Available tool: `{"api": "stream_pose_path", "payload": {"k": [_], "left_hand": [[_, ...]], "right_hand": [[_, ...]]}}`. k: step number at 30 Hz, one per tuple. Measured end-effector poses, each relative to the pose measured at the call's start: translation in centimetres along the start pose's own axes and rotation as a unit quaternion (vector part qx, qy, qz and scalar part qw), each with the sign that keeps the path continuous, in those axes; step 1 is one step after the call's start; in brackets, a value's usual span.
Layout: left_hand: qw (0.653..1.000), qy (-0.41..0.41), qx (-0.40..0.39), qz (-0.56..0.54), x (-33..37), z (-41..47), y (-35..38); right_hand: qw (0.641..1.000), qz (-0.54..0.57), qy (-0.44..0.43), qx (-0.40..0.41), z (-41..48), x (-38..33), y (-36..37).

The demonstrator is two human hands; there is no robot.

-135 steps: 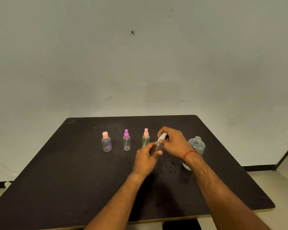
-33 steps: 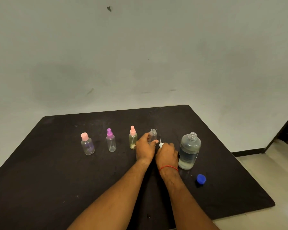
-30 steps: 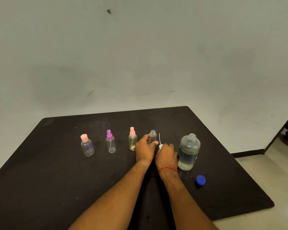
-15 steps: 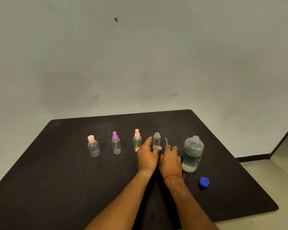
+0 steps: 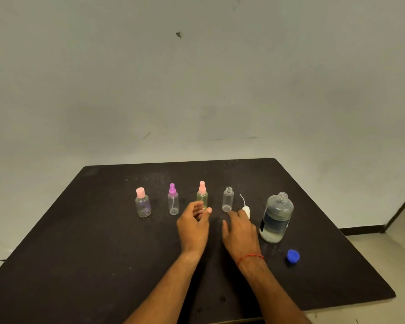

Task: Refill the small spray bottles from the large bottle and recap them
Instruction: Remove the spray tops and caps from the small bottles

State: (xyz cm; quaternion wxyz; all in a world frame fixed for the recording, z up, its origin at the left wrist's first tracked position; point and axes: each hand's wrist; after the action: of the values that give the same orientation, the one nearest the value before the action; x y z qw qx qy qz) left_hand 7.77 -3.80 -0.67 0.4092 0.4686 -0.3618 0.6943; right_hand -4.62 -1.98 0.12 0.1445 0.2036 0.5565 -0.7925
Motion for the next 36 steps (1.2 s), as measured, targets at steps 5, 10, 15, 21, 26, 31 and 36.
{"api": "stream_pose_path", "payload": {"k": [5, 10, 15, 21, 26, 31, 36], "left_hand": [[1.0, -0.006, 0.014, 0.001, -0.6, 0.7, -1.1], [1.0, -0.02, 0.006, 0.02, -1.7, 1.3, -1.4], [0.998, -0.043, -0.03, 0.039, -2.3, 2.2, -0.7], [0.996, -0.062, -0.062, 0.034, -2.0, 3.5, -0.2], [0.995, -0.052, -0.078, -0.03, -1.0, 4.0, 0.1], [0.993, -0.071, -0.062, -0.076, -1.1, 4.5, 0.1], [0.996, -0.007, -0.086, -0.039, -0.4, 4.1, -0.9]], "right_hand": [[0.996, 0.067, -0.038, 0.042, 1.0, -1.7, -0.2], [0.992, 0.103, -0.053, 0.041, 3.3, -3.8, -0.4], [0.99, 0.123, -0.046, 0.048, 5.8, -5.7, 0.2], [0.995, 0.096, -0.009, -0.03, 8.5, -7.5, 1.0], [0.998, 0.041, -0.008, -0.051, 9.4, -7.7, 1.7], [0.997, 0.061, -0.019, -0.046, 9.1, -8.0, 0.9], [0.995, 0.017, -0.056, -0.075, 9.2, -8.3, -0.4]]}}
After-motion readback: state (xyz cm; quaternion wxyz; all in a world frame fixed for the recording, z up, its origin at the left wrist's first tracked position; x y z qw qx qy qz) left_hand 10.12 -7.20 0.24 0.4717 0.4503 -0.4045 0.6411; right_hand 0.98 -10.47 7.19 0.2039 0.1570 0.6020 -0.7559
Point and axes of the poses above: each hand's wrist, its own z-axis towards the middle knuckle, its own y-axis out of the palm, x = y × z, and after that the axes turned 4 degrees about y, right-handed
